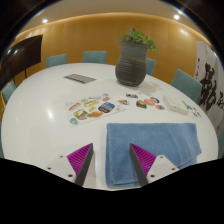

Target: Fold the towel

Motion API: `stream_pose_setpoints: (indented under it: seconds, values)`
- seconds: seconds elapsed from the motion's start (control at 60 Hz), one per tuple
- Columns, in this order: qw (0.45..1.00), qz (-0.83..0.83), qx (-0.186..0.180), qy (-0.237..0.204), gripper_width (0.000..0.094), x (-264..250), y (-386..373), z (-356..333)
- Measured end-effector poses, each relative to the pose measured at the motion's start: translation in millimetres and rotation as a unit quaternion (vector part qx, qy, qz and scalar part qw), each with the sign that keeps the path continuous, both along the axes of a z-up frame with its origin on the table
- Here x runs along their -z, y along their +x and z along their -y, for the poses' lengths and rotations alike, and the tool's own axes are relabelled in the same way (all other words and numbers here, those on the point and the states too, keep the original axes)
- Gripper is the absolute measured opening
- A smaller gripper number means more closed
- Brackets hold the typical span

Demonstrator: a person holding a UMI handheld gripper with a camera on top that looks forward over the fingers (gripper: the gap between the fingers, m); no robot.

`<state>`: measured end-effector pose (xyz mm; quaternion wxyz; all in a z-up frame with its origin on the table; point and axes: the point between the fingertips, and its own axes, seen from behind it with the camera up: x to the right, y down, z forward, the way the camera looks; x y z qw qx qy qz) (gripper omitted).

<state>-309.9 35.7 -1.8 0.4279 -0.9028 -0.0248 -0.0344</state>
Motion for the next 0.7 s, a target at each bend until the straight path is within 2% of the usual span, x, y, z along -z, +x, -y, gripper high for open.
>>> stream_pose_setpoints:
  seconds: [0.033,0.05,0.133,0.2,0.217,0.333,0.45,0.583,0.7]
  values:
    - [1.000,0.008,0.003,-0.005,0.0720,6,3,-5]
    - [1.000,0.009,0.003,0.008,0.0684,4,4,-9]
    - [1.000,0.029,-0.005,0.007,0.0482,4,7,-9]
    - [0.998,0.066,-0.009,0.013,0.0136,3,15,-11]
    - [0.997,0.076,-0.008,0.015,0.0092,3,17,-10]
    - [0.997,0.074,-0.009,0.000,0.0053,2,13,-6]
    - [0.999,-0.031,-0.016,-0.017,0.0051,-19,-23,5]
    - [0.986,-0.165,-0.028,0.015,0.0051,-98,-60,19]
    - [0.976,-0.213,-0.003,0.042,0.0052,-141,-33,16]
